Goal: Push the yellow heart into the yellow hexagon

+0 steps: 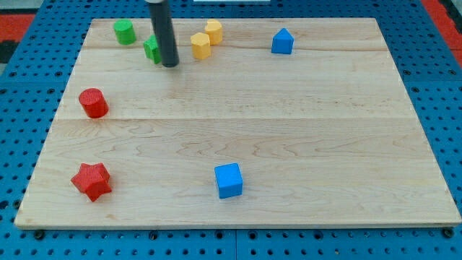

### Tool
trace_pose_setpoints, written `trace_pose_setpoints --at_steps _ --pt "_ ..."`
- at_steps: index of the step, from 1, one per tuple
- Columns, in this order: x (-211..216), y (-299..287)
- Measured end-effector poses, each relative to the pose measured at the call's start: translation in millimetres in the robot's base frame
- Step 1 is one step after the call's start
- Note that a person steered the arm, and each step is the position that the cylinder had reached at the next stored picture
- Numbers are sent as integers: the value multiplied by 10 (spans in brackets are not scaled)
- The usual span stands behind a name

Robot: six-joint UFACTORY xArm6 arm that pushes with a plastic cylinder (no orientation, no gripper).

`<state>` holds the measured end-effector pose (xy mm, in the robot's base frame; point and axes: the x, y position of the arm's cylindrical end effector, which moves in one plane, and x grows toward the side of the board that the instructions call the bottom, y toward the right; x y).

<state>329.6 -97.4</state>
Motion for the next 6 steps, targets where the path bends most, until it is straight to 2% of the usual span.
trace_pose_setpoints --at_steps 1,2,3,5,6 --pt "-177 -25" --pt "-608 -433" --pt "-777 -554" --pt "-1369 130" --pt "-1326 784"
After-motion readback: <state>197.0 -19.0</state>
